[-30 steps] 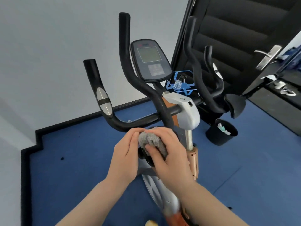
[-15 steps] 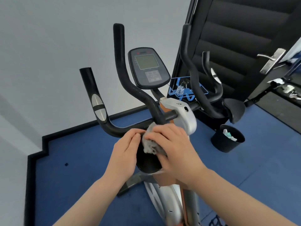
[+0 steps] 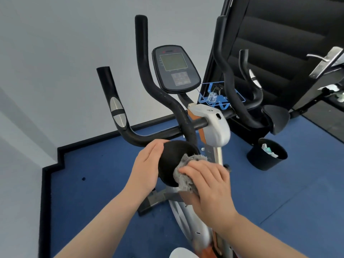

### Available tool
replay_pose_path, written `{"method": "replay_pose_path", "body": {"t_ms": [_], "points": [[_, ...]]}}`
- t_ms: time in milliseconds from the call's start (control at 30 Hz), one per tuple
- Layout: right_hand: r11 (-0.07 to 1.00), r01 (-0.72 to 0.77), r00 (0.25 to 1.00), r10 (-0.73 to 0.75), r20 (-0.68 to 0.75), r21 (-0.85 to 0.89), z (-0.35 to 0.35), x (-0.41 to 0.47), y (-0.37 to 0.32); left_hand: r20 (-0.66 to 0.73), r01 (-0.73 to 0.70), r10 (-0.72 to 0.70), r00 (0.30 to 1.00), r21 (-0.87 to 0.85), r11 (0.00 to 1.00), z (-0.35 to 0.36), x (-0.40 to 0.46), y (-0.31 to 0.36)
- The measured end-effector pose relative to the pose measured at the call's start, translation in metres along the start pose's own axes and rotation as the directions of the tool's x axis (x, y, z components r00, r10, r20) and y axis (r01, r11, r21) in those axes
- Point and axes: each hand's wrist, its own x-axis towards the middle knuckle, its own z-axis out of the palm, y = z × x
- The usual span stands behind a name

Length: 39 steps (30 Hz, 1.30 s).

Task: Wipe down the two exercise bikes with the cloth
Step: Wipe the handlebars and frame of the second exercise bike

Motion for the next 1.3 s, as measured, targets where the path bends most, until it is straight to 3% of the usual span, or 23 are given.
{"method": "replay_pose_path", "body": {"t_ms": [100,200,300,400,500,600,767,1100,1233,1300], "points": [[0.975,-0.140,0.989,0.145,-0.013,0.175,-0.009,0.031,-0.019,-0.054,-0.022,0.020,0.998,-0.030,0.999,0.003,-0.004,0.000],[0.824,-0.295,0.947,0.320,0.032,0.483,0.001,0.051,-0.043,-0.107,-0.030,0.030,0.994,-0.004,1.000,0.006,-0.008,-0.004],[0.742,-0.291,0.948,0.311,0.075,0.604,0.008,0.033,-0.049,-0.126,0.035,-0.047,0.991,-0.095,0.995,0.007,-0.014,-0.003],[0.839,-0.157,0.984,0.086,0.158,0.521,-0.014,0.011,-0.018,-0.132,0.051,-0.059,0.989,-0.063,0.997,0.007,-0.016,0.002],[0.948,0.068,0.995,-0.088,0.052,0.311,-0.034,0.017,0.008,-0.136,0.019,-0.012,0.991,0.048,0.999,0.007,-0.015,0.008],[0.968,-0.061,0.990,0.089,-0.105,0.245,-0.029,0.039,0.016,-0.127,-0.007,0.027,0.992,0.152,0.988,0.012,-0.015,0.010],[0.820,-0.336,0.878,0.451,-0.162,0.463,-0.008,0.006,0.003,-0.123,0.002,0.029,0.992,0.238,0.971,0.013,-0.016,0.009],[0.690,-0.370,0.817,0.560,-0.136,0.622,-0.010,0.026,-0.005,-0.220,0.007,0.028,0.975,0.153,0.988,0.022,-0.019,0.006],[0.567,-0.427,0.780,0.625,-0.031,0.704,-0.019,0.004,0.004,-0.211,-0.004,0.065,0.975,0.281,0.960,0.021,-0.021,0.007],[0.562,-0.411,0.782,0.622,-0.039,0.717,-0.027,0.014,0.020,-0.204,-0.060,0.158,0.966,0.416,0.907,0.019,-0.022,0.011]]}}
